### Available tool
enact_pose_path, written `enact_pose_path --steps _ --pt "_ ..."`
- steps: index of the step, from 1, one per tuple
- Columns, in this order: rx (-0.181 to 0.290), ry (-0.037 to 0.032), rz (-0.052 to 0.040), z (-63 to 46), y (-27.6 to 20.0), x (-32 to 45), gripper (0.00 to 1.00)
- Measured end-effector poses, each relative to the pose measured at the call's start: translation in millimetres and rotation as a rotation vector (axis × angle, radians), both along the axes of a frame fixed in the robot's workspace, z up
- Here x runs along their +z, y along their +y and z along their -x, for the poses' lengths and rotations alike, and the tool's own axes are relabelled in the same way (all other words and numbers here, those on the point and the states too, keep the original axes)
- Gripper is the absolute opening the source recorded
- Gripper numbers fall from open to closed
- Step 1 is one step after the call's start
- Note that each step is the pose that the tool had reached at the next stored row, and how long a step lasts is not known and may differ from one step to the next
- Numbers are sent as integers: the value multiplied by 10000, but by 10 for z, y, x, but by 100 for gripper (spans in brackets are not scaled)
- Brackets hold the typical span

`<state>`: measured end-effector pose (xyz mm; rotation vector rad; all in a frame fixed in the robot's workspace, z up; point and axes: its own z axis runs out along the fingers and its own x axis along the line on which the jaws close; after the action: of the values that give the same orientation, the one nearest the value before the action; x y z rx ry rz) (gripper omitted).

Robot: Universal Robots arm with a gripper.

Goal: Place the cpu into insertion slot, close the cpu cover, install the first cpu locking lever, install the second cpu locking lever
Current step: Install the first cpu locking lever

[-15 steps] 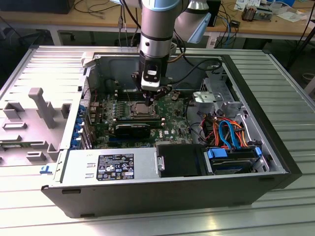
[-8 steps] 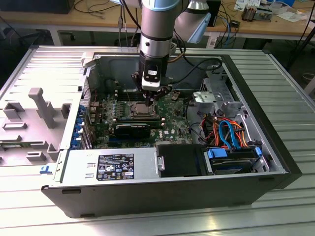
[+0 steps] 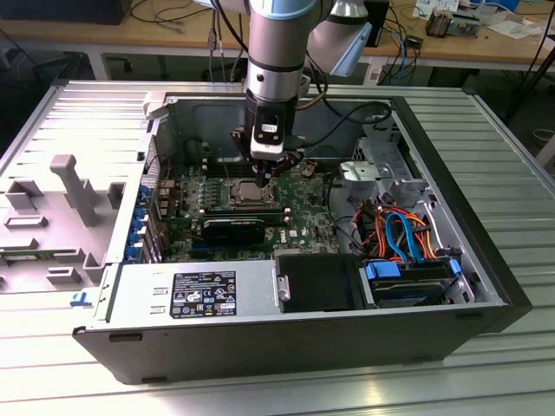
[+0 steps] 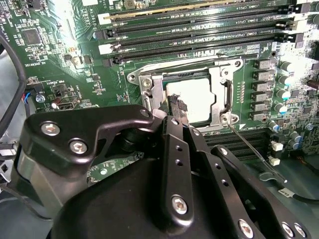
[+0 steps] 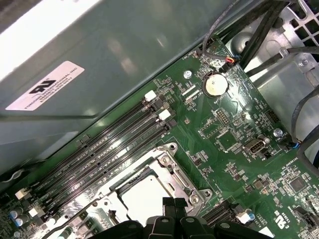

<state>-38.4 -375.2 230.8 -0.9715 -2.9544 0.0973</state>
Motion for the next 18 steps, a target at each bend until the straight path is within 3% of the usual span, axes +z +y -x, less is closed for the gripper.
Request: enact_pose_path --steps 18 --pt "306 0 -1 0 0 0 11"
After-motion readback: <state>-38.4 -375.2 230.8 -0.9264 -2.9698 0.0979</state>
